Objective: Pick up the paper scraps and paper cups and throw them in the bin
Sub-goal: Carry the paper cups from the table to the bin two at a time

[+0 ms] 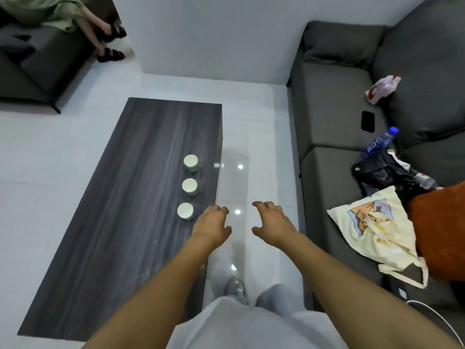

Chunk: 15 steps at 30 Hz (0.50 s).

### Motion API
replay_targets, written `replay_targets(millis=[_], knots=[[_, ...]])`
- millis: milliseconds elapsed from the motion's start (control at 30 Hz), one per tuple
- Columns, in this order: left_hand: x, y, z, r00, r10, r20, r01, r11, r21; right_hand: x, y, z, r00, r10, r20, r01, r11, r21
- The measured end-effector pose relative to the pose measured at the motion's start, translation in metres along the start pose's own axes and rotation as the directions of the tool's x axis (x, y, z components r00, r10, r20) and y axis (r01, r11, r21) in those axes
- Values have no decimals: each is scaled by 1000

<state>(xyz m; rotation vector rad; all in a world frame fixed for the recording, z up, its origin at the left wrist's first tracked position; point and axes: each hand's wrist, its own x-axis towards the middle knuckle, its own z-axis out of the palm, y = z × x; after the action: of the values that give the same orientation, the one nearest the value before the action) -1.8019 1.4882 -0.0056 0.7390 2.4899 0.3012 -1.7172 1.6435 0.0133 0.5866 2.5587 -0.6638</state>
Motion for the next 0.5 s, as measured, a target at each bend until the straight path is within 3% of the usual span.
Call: replay_targets(millis=[300, 500], knots=[[61, -13, -31, 968, -246, -54, 239, 965, -107, 112, -13, -54, 972, -192, 136, 210, 969, -129], [88, -22, -36, 869, -492, -58, 457, 840, -292, 187, -33, -74, 908, -336, 252, 391, 894, -219]])
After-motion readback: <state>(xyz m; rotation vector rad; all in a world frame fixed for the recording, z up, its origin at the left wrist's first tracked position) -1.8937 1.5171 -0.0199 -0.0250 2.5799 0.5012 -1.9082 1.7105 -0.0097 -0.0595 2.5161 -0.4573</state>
